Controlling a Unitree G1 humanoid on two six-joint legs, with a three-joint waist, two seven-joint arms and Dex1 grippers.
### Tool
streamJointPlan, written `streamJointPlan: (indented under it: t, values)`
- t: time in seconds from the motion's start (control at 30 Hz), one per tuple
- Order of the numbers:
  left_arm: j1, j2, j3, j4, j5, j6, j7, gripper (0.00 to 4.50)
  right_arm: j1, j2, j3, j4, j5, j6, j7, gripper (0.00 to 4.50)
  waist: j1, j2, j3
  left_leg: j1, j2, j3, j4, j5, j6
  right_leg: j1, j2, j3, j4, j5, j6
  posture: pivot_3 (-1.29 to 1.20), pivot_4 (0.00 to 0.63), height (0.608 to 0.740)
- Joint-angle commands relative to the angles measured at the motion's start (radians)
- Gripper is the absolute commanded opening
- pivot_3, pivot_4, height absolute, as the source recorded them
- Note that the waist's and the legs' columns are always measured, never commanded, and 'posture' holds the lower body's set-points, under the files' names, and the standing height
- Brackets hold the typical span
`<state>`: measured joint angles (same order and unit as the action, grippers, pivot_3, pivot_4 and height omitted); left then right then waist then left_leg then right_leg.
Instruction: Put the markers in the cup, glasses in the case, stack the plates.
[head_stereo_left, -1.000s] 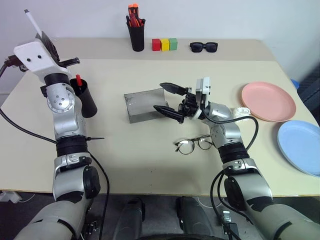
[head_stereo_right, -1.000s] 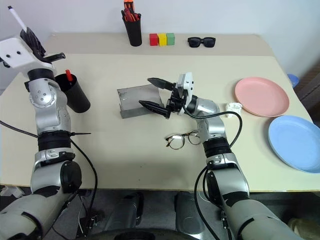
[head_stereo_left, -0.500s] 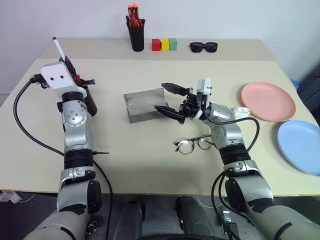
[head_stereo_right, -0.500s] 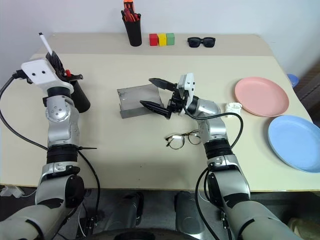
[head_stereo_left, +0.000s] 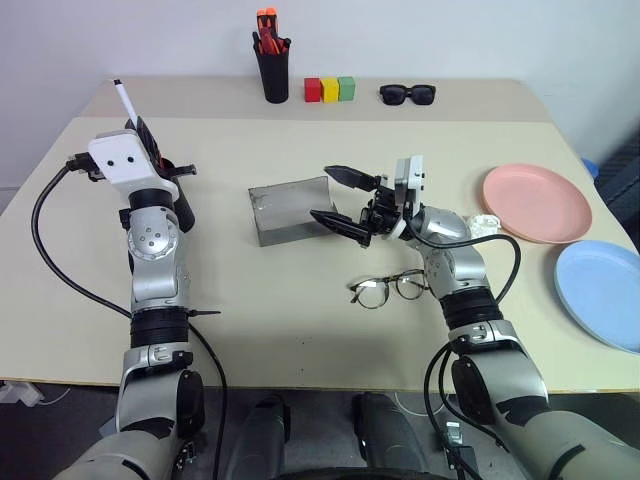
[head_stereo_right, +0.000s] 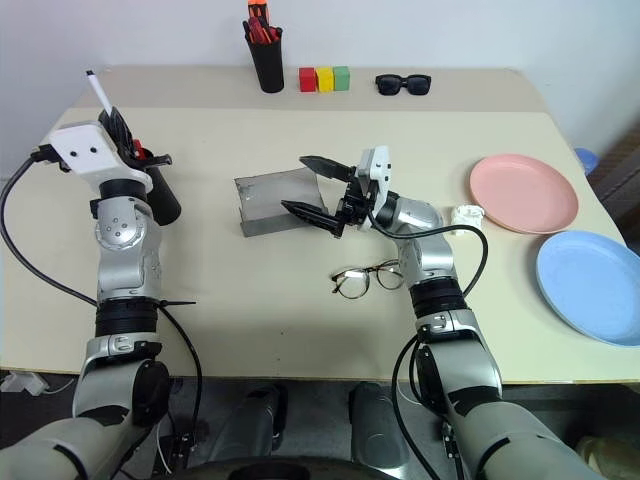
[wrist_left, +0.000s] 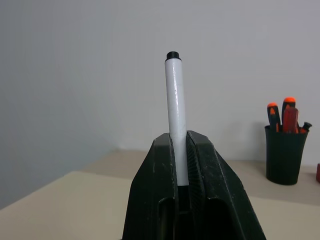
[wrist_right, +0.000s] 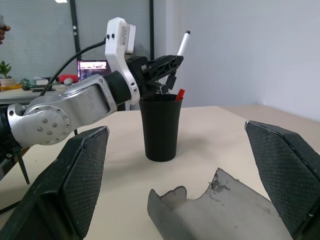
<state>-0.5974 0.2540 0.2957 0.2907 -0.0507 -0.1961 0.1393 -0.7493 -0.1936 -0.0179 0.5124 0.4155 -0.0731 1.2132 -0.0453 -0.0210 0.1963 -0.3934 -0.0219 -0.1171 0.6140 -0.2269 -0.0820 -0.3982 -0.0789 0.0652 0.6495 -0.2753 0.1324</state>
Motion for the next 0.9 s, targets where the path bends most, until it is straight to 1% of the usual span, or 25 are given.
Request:
streamJointPlan:
  t: [0.03,0.17,0.23,0.27,0.47,0.5,0.7,0.77,0.8,0.9]
  values:
    - [0.014,0.007,-0.001,-0.040,0.008,-0.004,0.007,0.04,0.001,-0.004,-0.011,-0.047,0.013,-0.013,-0.001,4.50,0.001,0.000,0.000,0.000,0.000,0.000,0.000,0.000,0.000,0.000,0.000,0.000,0.000,0.000,0.000,0.00,0.150,0.740]
    - [0.027,0.006,0.000,-0.053,0.007,0.003,0.011,0.04,0.005,-0.009,-0.012,-0.051,0.014,-0.011,-0.001,4.50,0.002,0.000,0.000,0.000,0.000,0.000,0.000,0.000,0.000,0.000,0.000,0.000,0.000,0.000,0.000,0.00,0.150,0.740]
    - [0.033,0.007,0.000,-0.057,0.004,0.005,0.009,0.84,0.006,-0.011,-0.012,-0.049,0.013,-0.011,-0.001,4.50,0.002,0.000,0.000,0.000,0.000,0.000,0.000,0.000,0.000,0.000,0.000,0.000,0.000,0.000,0.000,0.00,0.150,0.740]
    - [0.036,0.008,0.002,-0.057,0.003,0.004,0.010,1.17,0.006,-0.011,-0.012,-0.047,0.012,-0.012,-0.001,4.50,0.002,0.000,0.000,0.000,0.000,0.000,0.000,0.000,0.000,0.000,0.000,0.000,0.000,0.000,0.000,0.00,0.150,0.740]
    - [0.043,0.010,0.002,-0.064,-0.001,0.007,0.006,4.19,0.007,-0.010,-0.010,-0.048,0.011,-0.012,-0.004,4.50,0.001,0.000,0.000,0.000,0.000,0.000,0.000,0.000,0.000,0.000,0.000,0.000,0.000,0.000,0.000,0.00,0.150,0.740]
    - [0.043,0.009,0.002,-0.066,-0.002,0.006,0.005,4.49,0.007,-0.010,-0.010,-0.049,0.011,-0.012,-0.005,4.50,0.001,0.000,0.000,0.000,0.000,0.000,0.000,0.000,0.000,0.000,0.000,0.000,0.000,0.000,0.000,0.00,0.150,0.740]
    - [0.032,-0.003,-0.003,-0.105,-0.033,0.002,-0.022,4.49,0.009,-0.013,-0.012,-0.051,0.011,-0.013,-0.009,4.50,0.001,0.000,0.000,0.000,0.000,0.000,0.000,0.000,0.000,0.000,0.000,0.000,0.000,0.000,0.000,0.00,0.150,0.740]
    - [0.013,-0.021,-0.044,-0.180,-0.126,0.053,-0.126,4.49,0.015,-0.022,-0.014,-0.056,0.010,-0.009,-0.014,4.50,0.002,0.000,0.000,0.000,0.000,0.000,0.000,0.000,0.000,0.000,0.000,0.000,0.000,0.000,0.000,0.00,0.150,0.740]
    - [0.008,-0.018,-0.081,-0.228,-0.170,0.100,-0.203,4.49,0.021,-0.031,-0.013,-0.064,0.005,-0.004,-0.020,4.50,0.004,0.000,0.000,0.000,0.000,0.000,0.000,0.000,0.000,0.000,0.000,0.000,0.000,0.000,0.000,0.00,0.150,0.740]
    - [0.011,0.013,-0.154,-0.313,-0.233,0.230,-0.346,4.49,0.044,-0.056,-0.004,-0.094,-0.012,0.013,-0.039,4.50,0.007,0.000,0.000,-0.001,0.000,0.000,0.001,0.000,0.000,0.001,0.000,0.000,0.000,0.000,0.000,0.00,0.150,0.740]
